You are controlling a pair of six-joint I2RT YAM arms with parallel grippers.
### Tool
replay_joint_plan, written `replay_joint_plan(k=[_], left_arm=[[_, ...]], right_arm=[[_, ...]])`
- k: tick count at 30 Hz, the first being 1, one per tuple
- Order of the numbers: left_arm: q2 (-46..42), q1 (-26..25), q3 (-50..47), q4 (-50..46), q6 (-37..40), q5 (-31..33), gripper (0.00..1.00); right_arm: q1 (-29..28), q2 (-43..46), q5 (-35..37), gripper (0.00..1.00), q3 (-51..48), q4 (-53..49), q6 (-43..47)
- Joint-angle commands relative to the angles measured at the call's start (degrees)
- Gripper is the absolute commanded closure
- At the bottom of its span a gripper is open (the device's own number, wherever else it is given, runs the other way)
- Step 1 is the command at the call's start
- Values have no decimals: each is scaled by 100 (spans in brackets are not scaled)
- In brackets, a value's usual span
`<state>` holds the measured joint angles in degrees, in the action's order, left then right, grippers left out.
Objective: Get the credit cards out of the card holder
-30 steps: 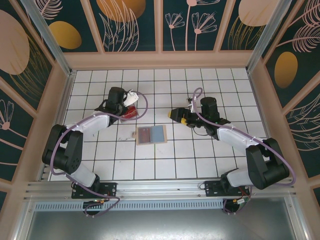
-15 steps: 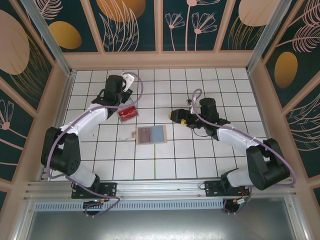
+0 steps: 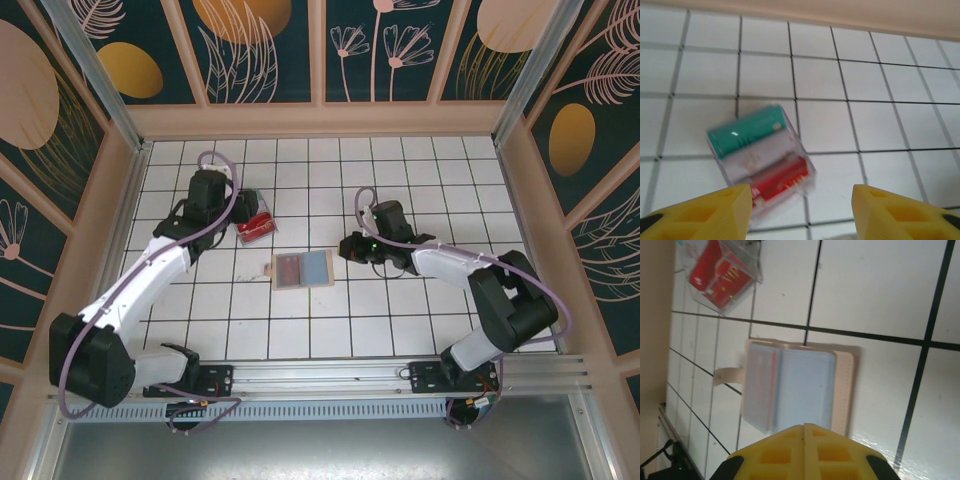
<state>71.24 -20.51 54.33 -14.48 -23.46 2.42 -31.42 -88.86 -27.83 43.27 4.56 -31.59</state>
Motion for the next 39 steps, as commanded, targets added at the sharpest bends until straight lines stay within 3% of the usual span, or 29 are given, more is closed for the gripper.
replay_joint_plan(k=[1,9,15,39], left_arm=[[-287,12,-620,70,-1390,-927,43],[-640,-515,-1941,829,-2517,-1358,44],[-187,-1031,-2215,1287,-2885,-1410,45],[1070,-1306,-1996,1624,-2826,-1452,48]], right_arm=[[-150,-249,243,100,210,-148,56],[-480,-770,373,100,283,-180,-15],[-609,-933,467,100,272,-148,-78],[-668,-1013,446,100,215,-43,-136]])
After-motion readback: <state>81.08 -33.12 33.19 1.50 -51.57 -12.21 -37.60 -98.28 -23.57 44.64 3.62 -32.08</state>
